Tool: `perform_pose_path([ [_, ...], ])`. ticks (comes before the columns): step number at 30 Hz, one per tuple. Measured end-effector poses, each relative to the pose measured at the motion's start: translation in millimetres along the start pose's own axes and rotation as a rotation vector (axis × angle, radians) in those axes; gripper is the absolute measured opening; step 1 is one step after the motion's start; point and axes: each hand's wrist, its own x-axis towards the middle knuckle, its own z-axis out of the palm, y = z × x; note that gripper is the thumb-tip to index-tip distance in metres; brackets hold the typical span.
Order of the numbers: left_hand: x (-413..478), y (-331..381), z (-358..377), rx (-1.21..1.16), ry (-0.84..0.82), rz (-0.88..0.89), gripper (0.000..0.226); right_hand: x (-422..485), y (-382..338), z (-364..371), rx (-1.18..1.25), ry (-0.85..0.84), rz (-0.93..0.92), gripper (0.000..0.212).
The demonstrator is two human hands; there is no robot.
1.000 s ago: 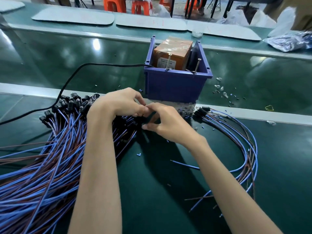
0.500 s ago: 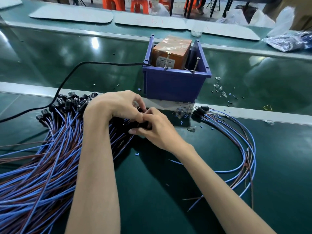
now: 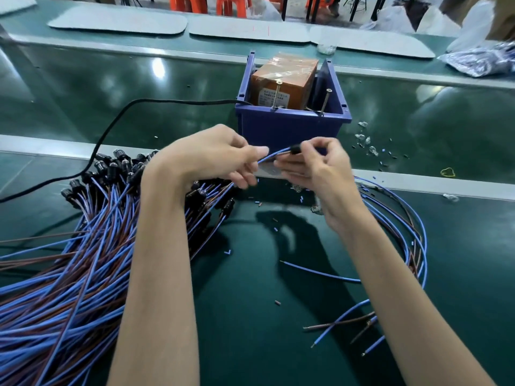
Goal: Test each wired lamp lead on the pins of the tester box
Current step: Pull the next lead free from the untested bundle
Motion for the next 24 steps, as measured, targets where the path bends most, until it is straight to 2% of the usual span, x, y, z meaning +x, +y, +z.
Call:
perform_pose_path([
  [3,-3,19,21,-0.052,-0.279,-0.009,0.058,3,-10,-4,0.213,0.198,-0.029,0.008],
  [5,4,28,38,-0.002,-0.308,-0.050,0.071,6,-18,-6,0.309,0.261,-0.052,0.008],
  [9,17,24,48,0.191,-0.161,-0.070,0.089,7,-37,-13,0.441,0.289,-0.101,0.011],
  [13,16,16,26,0.020,0.100,-0.051,0.096,7,-50,-23,0.602,0.345,-0.102,0.019],
  [14,17,16,23,-0.064,0.151,-0.062,0.092,8,-52,-25,0.595,0.350,-0.088,0.022],
  [18,22,22,19,-0.467,0.404,-0.060,0.048,10,-51,-37,0.395,0.283,0.015,0.029],
  [21,22,23,16,-0.667,0.528,-0.052,0.038,8,-54,-48,0.188,0.182,0.093,0.028],
  [24,17,18,10,-0.727,0.581,-0.005,0.034,7,-60,-57,0.075,0.121,0.106,0.020],
])
